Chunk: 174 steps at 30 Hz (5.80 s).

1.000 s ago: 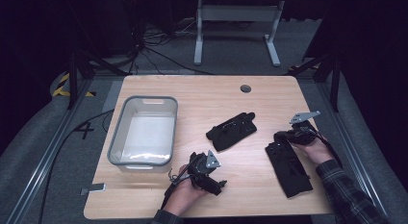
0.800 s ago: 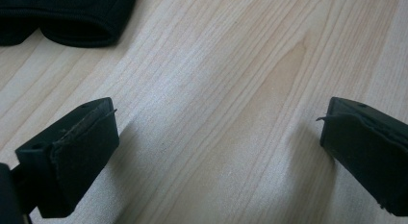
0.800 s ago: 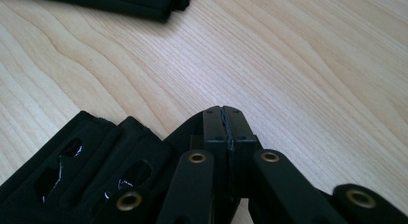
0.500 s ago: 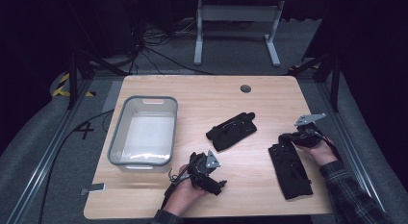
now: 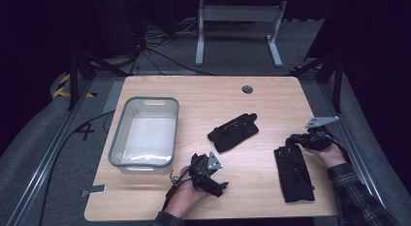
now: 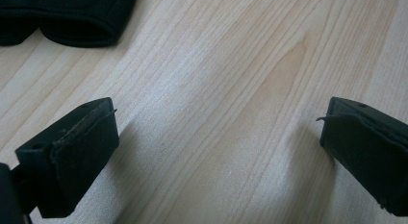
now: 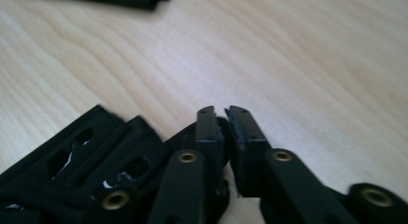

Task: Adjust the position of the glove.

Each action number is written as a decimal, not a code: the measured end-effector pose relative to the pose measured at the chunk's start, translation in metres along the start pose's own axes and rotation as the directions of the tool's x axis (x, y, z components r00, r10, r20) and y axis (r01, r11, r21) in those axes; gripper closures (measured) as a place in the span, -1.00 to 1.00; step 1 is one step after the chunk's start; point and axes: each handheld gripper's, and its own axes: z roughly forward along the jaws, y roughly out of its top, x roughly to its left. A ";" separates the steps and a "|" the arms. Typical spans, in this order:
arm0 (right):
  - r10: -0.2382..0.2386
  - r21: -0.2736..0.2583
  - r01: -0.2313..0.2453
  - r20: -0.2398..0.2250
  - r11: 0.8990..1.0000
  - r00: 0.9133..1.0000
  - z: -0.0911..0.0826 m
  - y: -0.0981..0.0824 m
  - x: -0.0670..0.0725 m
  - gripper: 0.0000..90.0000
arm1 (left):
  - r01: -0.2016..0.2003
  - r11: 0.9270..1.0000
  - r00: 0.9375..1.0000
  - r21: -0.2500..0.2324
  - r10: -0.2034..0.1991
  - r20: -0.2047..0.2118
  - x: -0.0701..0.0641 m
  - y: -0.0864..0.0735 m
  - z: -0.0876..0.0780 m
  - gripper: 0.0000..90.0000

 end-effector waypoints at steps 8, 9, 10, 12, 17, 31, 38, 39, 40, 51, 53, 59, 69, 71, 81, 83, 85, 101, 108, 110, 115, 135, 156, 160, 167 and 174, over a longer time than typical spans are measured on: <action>0.096 -0.076 -0.087 0.115 0.993 0.989 0.007 -0.010 -0.028 -0.13 | 0.000 1.000 1.000 0.000 0.000 -0.001 0.000 0.000 0.000 -1.00; 0.108 -0.079 -0.099 0.128 0.992 0.986 0.009 -0.012 -0.033 -0.16 | 0.000 1.000 1.000 0.000 0.000 0.000 0.000 0.000 0.000 -1.00; 0.114 -0.082 -0.103 0.136 0.991 0.984 0.009 -0.013 -0.035 -0.22 | 0.000 1.000 1.000 0.000 0.000 0.000 0.000 0.000 0.000 -1.00; 0.128 -0.082 -0.116 0.161 0.990 0.979 0.011 -0.015 -0.038 -0.27 | 0.000 1.000 1.000 0.000 0.000 0.000 0.000 0.000 0.000 -1.00; 0.143 -0.069 -0.132 0.190 0.989 0.971 0.016 -0.019 -0.043 -0.51 | 0.000 1.000 1.000 0.000 0.000 0.000 0.000 0.000 0.000 -1.00; 0.186 -0.086 -0.174 0.169 0.981 0.968 0.019 -0.022 -0.048 -0.66 | 0.068 0.998 0.997 0.014 -0.069 0.041 0.009 0.022 -0.006 0.14; 0.189 -0.086 -0.177 0.166 0.980 0.968 0.019 -0.022 -0.048 -0.66 | 0.094 0.996 0.995 0.015 -0.094 0.030 0.014 0.040 -0.008 0.97; 0.189 -0.085 -0.177 0.166 0.980 0.968 0.019 -0.022 -0.048 -0.66 | 0.102 0.995 0.994 0.023 -0.103 0.025 0.015 0.044 -0.008 0.99; 0.187 -0.087 -0.174 0.168 0.981 0.968 0.019 -0.022 -0.048 -0.66 | 0.102 0.994 0.995 0.025 -0.102 0.019 0.016 0.048 -0.007 0.99; 0.189 -0.085 -0.177 0.164 0.980 0.968 0.019 -0.022 -0.048 -0.66 | 0.112 0.993 0.994 0.022 -0.112 0.003 0.029 0.075 0.001 1.00; 0.189 -0.085 -0.177 0.164 0.980 0.968 0.019 -0.022 -0.048 -0.66 | 0.120 0.993 0.993 0.008 -0.120 0.000 0.032 0.080 0.003 1.00; 0.190 -0.085 -0.178 0.164 0.980 0.968 0.019 -0.022 -0.048 -0.66 | 0.114 0.993 0.993 0.013 -0.114 -0.011 0.039 0.097 0.015 1.00; 0.189 -0.085 -0.177 0.164 0.980 0.968 0.019 -0.022 -0.048 -0.66 | 0.107 0.994 0.994 0.016 -0.106 -0.028 0.055 0.117 0.034 1.00; 0.189 -0.085 -0.177 0.164 0.981 0.968 0.019 -0.022 -0.048 -0.66 | 0.105 0.994 0.994 0.019 -0.104 -0.030 0.060 0.120 0.039 1.00; 0.189 -0.085 -0.177 0.164 0.980 0.968 0.019 -0.022 -0.048 -0.66 | 0.134 0.990 0.989 0.040 -0.131 -0.061 0.088 0.125 0.057 1.00; 0.189 -0.084 -0.177 0.163 0.981 0.968 0.019 -0.022 -0.049 -0.66 | 0.139 0.989 0.988 0.041 -0.136 -0.074 0.094 0.125 0.059 1.00; 0.188 -0.083 -0.177 0.163 0.981 0.969 0.019 -0.022 -0.049 -0.66 | 0.145 0.989 0.986 0.040 -0.141 -0.085 0.097 0.124 0.060 1.00; 0.188 -0.083 -0.177 0.163 0.981 0.968 0.019 -0.022 -0.049 -0.66 | 0.162 0.987 0.979 0.021 -0.158 -0.129 0.114 0.124 0.059 1.00; 0.188 -0.083 -0.177 0.163 0.981 0.968 0.019 -0.022 -0.049 -0.66 | 0.176 0.982 0.978 0.071 -0.166 -0.131 0.118 0.118 0.071 1.00; 0.188 -0.083 -0.177 0.163 0.981 0.969 0.019 -0.022 -0.049 -0.66 | 0.176 0.982 0.977 0.064 -0.167 -0.130 0.118 0.118 0.071 1.00; 0.188 -0.083 -0.176 0.163 0.981 0.969 0.019 -0.022 -0.049 -0.66 | 0.164 0.984 0.982 0.071 -0.156 -0.105 0.112 0.117 0.071 1.00; 0.188 -0.083 -0.176 0.163 0.981 0.969 0.019 -0.022 -0.049 -0.66 | 0.082 0.994 0.997 0.075 -0.082 0.001 0.070 0.103 0.061 1.00; 0.188 -0.083 -0.177 0.163 0.981 0.968 0.019 -0.022 -0.049 -0.66 | 0.048 0.997 0.998 0.057 -0.050 0.036 0.026 0.090 0.033 1.00; 0.188 -0.084 -0.176 0.164 0.981 0.968 0.019 -0.022 -0.049 -0.66 | 0.055 0.996 0.998 0.069 -0.056 0.012 0.024 0.083 0.022 1.00; 0.189 -0.084 -0.177 0.164 0.981 0.968 0.019 -0.022 -0.049 -0.66 | 0.058 0.992 0.998 0.109 -0.057 -0.012 0.015 0.065 0.015 1.00; 0.187 -0.083 -0.176 0.163 0.981 0.969 0.019 -0.022 -0.049 -0.66 | 0.019 0.990 0.998 0.139 -0.027 0.054 -0.002 0.060 0.018 1.00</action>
